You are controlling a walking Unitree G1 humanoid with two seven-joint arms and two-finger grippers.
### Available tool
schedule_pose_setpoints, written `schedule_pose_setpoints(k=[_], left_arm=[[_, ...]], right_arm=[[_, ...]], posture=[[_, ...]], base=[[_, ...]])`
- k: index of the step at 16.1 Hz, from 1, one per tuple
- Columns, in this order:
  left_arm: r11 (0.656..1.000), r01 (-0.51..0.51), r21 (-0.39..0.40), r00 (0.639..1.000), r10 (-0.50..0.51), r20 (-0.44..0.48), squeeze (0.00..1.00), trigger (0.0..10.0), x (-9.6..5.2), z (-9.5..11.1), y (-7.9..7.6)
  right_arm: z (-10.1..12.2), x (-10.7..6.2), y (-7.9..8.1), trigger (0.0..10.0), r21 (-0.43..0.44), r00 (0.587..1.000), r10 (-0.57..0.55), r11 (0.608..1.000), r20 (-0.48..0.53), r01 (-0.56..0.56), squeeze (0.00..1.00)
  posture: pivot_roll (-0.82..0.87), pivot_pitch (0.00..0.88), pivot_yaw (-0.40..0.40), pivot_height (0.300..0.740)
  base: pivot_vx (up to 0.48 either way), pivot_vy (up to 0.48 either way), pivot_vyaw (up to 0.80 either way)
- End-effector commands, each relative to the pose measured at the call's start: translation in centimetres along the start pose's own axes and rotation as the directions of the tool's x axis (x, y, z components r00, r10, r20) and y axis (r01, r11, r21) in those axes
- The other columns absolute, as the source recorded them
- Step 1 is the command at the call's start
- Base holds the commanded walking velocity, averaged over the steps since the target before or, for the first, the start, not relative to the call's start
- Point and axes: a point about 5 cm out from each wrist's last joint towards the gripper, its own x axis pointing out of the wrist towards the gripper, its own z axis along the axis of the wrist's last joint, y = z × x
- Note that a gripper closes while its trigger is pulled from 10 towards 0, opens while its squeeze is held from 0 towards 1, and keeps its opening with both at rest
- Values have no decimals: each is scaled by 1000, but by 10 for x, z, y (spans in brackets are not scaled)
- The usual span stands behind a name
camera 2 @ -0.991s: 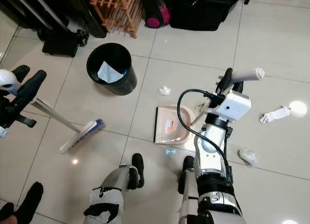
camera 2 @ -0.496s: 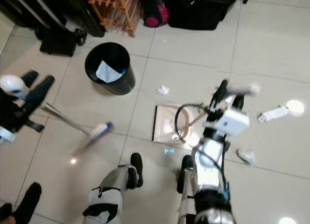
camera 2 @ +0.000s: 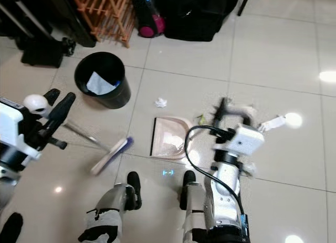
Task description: Sweep floor
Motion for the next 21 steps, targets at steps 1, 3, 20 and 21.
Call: schedule_pose_setpoints(k=[1,3,20,21], left_arm=[[999,-25,28,1000,25,-8,0,10000,-4,-3,2],[999,-32,28,999,32,-1,0,10000,1,-8,1],[997,-71,40,997,69,40,0,10000,13,-22,3],[997,-73,40,996,71,44,0,10000,15,-22,3]], right_arm=[[-10,-9,3,10000,52,997,13,999,-80,-9,0],[-20,-10,6,10000,96,986,40,995,-163,-25,0],[-27,6,7,10000,90,985,11,996,-173,5,0],[-28,6,5,10000,91,984,8,996,-178,8,0]], posture=[[110,371,32,740],[96,360,30,740],[105,277,37,740],[104,277,36,740]], base=[[0,0,0],[0,0,0],[0,0,0],[0,0,0]])
